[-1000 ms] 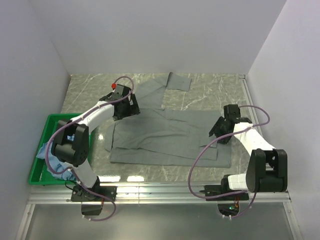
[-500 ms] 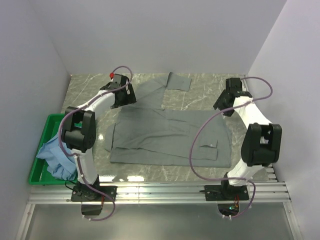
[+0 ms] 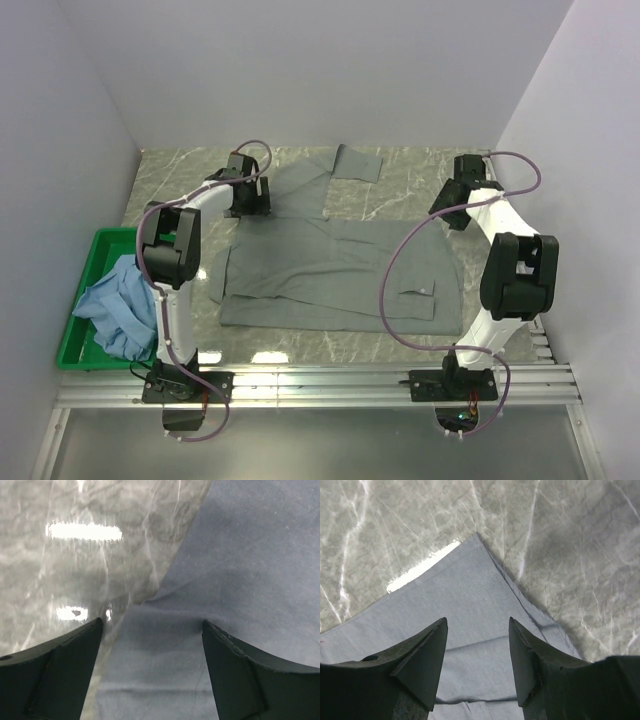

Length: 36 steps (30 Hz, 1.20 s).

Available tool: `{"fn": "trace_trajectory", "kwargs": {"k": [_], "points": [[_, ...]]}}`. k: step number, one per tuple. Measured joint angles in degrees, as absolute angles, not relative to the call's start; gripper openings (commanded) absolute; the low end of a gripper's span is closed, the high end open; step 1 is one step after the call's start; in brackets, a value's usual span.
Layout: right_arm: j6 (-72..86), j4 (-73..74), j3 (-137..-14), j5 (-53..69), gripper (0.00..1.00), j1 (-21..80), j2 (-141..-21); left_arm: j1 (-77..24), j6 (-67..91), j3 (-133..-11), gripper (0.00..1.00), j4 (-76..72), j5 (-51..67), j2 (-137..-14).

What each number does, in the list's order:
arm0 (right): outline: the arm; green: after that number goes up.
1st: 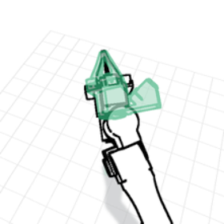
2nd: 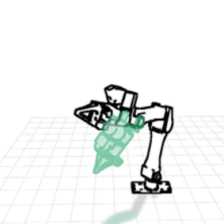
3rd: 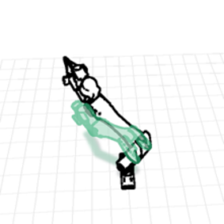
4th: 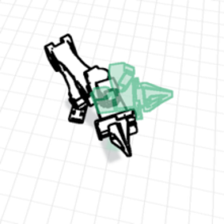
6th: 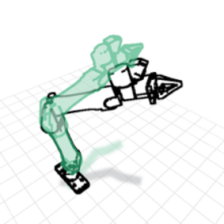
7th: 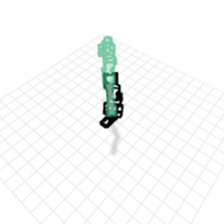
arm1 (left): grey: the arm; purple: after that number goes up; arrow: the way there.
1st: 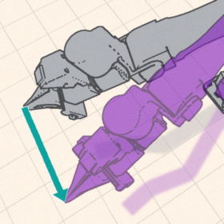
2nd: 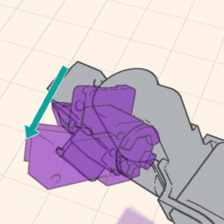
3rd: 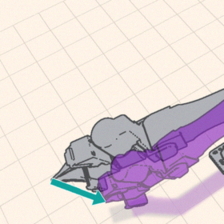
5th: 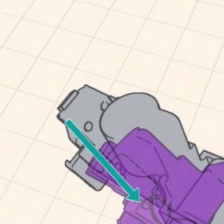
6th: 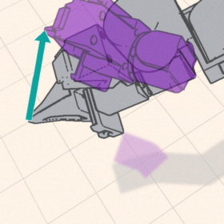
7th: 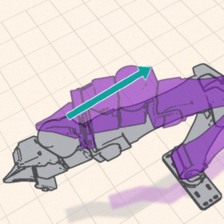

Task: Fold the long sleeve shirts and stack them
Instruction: Fold the shirt

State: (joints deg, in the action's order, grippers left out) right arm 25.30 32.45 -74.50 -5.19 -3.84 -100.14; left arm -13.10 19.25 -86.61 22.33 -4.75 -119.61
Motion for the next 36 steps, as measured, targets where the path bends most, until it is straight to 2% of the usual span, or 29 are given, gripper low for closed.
{"fn": "trace_trajectory", "kwargs": {"k": [11,18,26,30,35,36], "points": [[24.01,29.08,-74.5,-2.76,0.58,-4.99,-101.8,-11.16,15.92,-89.49,0.73,20.69,0.64,-122.23],[23.05,29.08,-74.78,-2.61,0.58,-5.02,-103.09,-11.0,15.27,-90.96,0.54,19.81,3.07,-123.5],[21.87,28.69,-76.9,-2.57,0.58,-5.04,-106.08,-11.0,15.38,-90.96,0.4,19.88,4.8,-123.61],[21.17,28.73,-77.01,-2.61,0.58,-5.04,-106.26,-11.0,15.77,-90.83,0.24,20.18,5.19,-123.63],[19.73,28.99,-79.07,-3.14,0.58,-5.04,-107.11,-11.0,15.7,-90.45,0.18,19.94,5.43,-123.63],[19.33,29.1,-79.9,-3.36,0.58,-5.04,-107.66,-11.0,15.68,-90.45,0.15,19.94,5.45,-123.63]]}}
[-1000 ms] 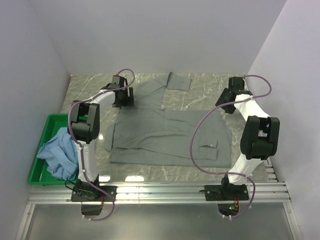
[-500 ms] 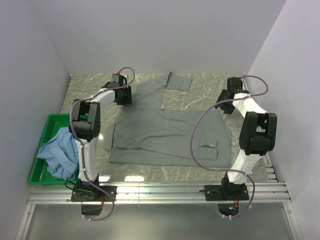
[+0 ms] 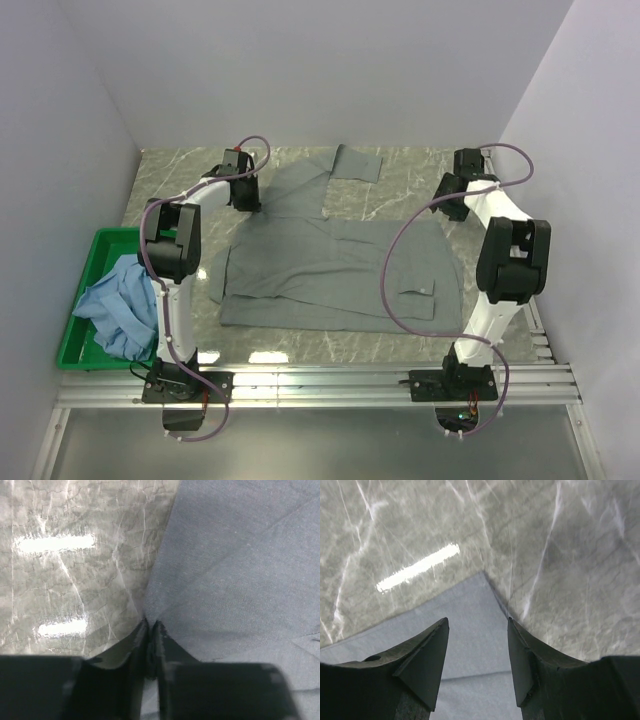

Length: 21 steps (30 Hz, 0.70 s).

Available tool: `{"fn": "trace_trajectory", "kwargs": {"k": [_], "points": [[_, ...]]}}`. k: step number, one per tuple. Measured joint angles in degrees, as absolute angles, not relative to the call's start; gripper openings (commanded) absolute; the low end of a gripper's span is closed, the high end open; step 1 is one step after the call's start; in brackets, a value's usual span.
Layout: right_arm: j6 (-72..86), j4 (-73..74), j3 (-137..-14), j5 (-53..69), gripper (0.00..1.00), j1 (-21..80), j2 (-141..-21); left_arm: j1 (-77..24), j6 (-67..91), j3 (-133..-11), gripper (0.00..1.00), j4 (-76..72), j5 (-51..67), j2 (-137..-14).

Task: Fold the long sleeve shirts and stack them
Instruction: Fold the shirt

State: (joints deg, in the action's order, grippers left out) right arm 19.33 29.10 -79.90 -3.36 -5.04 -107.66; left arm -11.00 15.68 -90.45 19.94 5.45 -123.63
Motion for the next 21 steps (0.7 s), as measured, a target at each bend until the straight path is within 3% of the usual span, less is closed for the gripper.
{"fn": "trace_trajectory", "kwargs": {"k": [4,21], "points": [[17.52,29.54,-82.7,-3.42,0.58,-5.04,-110.67,-11.0,15.59,-90.32,0.1,19.81,5.32,-123.61],[10.96,35.59,-89.78,-1.43,0.53,-4.58,-120.44,-11.03,15.77,-90.21,0.09,19.51,5.13,-123.61]]}}
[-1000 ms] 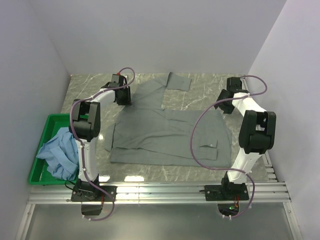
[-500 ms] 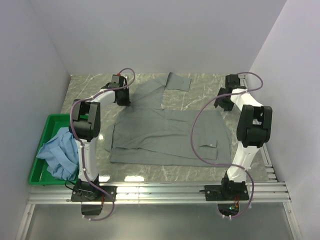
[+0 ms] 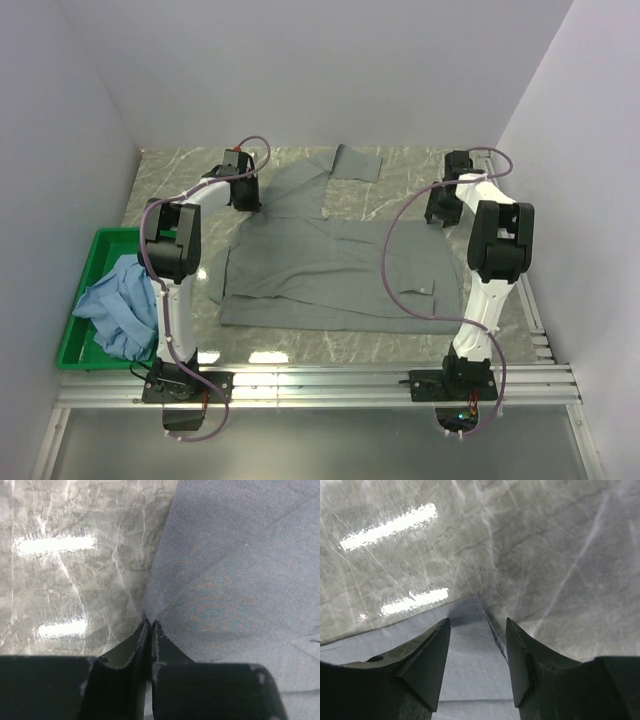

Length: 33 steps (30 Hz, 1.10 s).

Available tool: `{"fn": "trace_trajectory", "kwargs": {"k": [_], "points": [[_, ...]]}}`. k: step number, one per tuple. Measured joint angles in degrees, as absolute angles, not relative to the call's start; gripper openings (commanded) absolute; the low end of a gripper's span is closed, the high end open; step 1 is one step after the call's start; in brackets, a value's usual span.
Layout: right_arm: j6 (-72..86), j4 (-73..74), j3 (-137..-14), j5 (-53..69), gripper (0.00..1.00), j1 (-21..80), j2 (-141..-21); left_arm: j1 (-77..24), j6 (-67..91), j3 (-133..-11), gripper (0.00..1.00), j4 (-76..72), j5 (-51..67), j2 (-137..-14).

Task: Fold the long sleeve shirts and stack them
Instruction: Fold the shirt

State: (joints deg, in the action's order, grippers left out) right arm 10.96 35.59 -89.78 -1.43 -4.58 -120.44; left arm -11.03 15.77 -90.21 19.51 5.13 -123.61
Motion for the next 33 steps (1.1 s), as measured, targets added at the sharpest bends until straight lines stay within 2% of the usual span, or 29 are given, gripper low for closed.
{"fn": "trace_trajectory", "kwargs": {"k": [4,7,9,11,13,14,15,21,33], "points": [[10.07,36.18,-91.35,-1.02,0.47,-4.1,-122.02,-11.03,15.88,-90.13,0.09,19.27,4.97,-123.61],[9.34,36.62,-91.83,-0.69,0.38,-3.99,-122.26,-11.03,15.94,-90.04,0.09,19.11,4.89,-123.61],[8.88,36.8,-91.9,-0.43,0.29,-3.97,-122.28,-11.03,15.94,-90.02,0.09,19.07,4.84,-123.61],[8.56,36.95,-91.94,-0.21,0.15,-3.92,-122.32,-11.05,15.94,-90.02,0.08,19.05,4.8,-123.61],[8.23,37.19,-92.05,0.27,0.09,-3.84,-122.34,-11.07,15.94,-90.0,0.07,18.92,4.69,-123.61],[8.1,37.43,-92.25,0.47,0.08,-3.75,-122.39,-11.07,15.94,-89.95,0.01,18.76,4.58,-123.61],[7.97,37.56,-92.38,0.58,0.08,-3.7,-122.43,-11.07,15.94,-89.93,0.01,18.63,4.45,-123.59],[7.79,38.65,-93.82,1.32,0.0,-3.62,-122.5,-11.07,15.9,-89.1,0.01,17.58,2.83,-123.07],[8.49,37.76,-92.05,0.89,0.0,-3.44,-116.99,-10.81,15.77,-83.59,0.01,15.73,-0.14,-113.8]]}}
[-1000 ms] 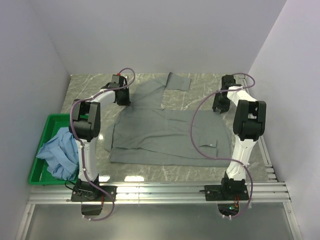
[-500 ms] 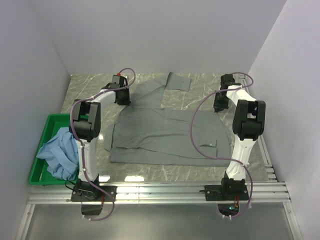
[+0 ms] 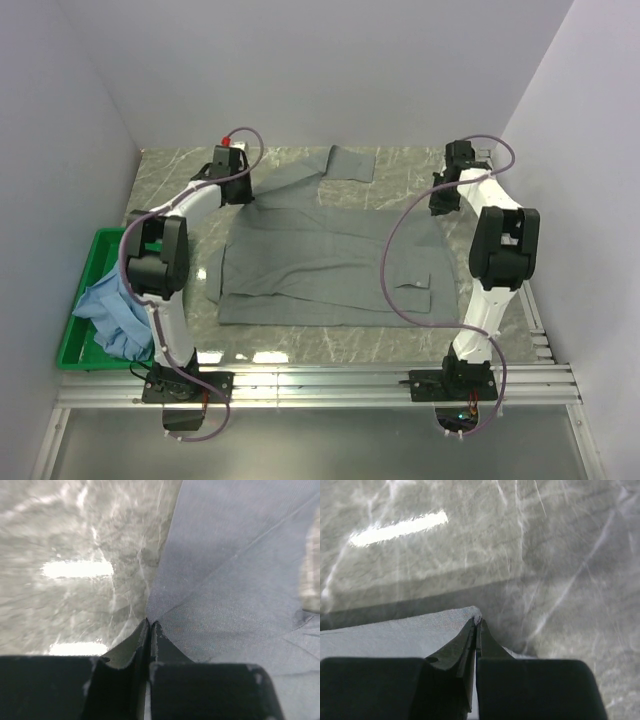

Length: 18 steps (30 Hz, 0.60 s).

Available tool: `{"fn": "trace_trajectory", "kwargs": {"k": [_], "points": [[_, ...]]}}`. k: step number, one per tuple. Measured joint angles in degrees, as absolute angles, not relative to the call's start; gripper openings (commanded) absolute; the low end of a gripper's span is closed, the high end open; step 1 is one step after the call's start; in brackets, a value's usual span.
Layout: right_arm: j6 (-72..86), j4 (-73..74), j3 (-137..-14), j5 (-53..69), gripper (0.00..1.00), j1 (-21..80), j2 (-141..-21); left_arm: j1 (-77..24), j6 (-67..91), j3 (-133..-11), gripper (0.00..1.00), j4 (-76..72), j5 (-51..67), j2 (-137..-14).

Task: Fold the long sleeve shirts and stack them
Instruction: Fold the shirt

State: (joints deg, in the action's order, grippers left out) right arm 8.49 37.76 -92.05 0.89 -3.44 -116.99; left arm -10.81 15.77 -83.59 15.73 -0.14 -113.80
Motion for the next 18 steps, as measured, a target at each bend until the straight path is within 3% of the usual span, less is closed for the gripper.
{"fn": "trace_trajectory", "kwargs": {"k": [18], "points": [[18.02,32.97,-74.7,0.54,0.0,-3.07,-99.96,-11.07,17.54,-67.42,0.01,14.59,-5.04,-97.6]]}}
